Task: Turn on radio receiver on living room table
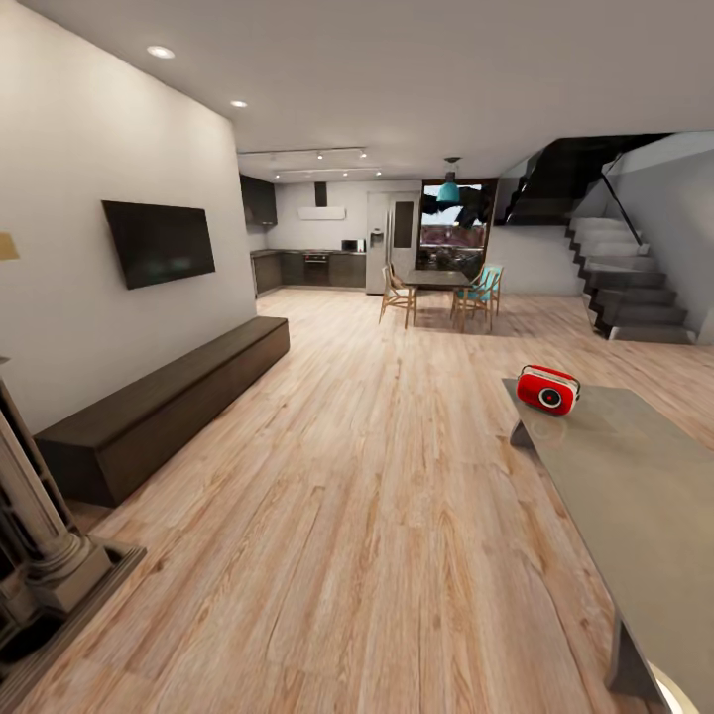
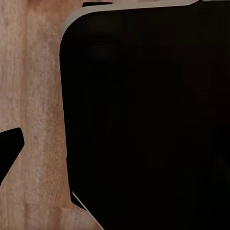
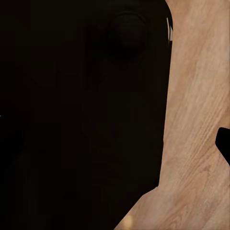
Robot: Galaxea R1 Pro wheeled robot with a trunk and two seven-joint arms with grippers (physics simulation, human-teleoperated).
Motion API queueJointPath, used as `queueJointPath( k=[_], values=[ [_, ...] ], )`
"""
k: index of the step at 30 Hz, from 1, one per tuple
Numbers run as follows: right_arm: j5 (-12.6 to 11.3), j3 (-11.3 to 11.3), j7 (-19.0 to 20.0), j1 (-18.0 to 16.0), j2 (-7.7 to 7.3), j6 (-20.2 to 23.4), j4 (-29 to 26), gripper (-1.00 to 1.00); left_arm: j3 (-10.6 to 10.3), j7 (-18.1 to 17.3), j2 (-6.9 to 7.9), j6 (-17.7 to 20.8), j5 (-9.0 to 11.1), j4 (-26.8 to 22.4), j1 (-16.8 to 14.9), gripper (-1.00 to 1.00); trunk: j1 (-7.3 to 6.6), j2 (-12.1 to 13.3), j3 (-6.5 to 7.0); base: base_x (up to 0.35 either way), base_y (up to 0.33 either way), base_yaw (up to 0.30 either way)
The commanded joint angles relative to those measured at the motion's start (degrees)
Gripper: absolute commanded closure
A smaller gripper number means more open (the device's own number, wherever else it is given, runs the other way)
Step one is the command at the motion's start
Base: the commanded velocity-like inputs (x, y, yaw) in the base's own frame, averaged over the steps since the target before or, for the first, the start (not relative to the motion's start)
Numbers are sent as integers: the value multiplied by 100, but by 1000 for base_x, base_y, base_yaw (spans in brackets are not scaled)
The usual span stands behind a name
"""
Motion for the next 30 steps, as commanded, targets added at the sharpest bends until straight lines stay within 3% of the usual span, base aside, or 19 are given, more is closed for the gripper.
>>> queueJointPath(
  k=[1, 30],
  values=[
    [0, 0, 0, 0, 0, 0, 0, -100, -3, 2, 3, 18, 0, -1, 0, -100, 0, 0, 0, 196, 0, 0],
    [0, 17, 1, 0, 1, 0, 0, -100, -6, 0, 16, 69, 18, -2, 0, -100, 0, 0, 0, 316, 0, 0]
  ],
)
